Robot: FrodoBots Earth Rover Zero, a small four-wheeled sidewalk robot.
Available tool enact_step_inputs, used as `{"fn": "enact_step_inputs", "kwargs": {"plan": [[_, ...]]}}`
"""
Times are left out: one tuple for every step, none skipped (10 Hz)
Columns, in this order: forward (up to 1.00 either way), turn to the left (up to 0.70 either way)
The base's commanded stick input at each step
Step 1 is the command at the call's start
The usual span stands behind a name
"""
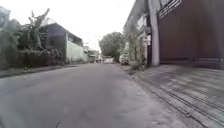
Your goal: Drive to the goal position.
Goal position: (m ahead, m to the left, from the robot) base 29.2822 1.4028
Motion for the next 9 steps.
{"fn": "enact_step_inputs", "kwargs": {"plan": [[1.0, 0.06], [1.0, 0.06], [1.0, 0.06], [1.0, 0.06], [1.0, 0.06], [1.0, 0.06], [1.0, 0.06], [1.0, 0.06], [1.0, 0.06]]}}
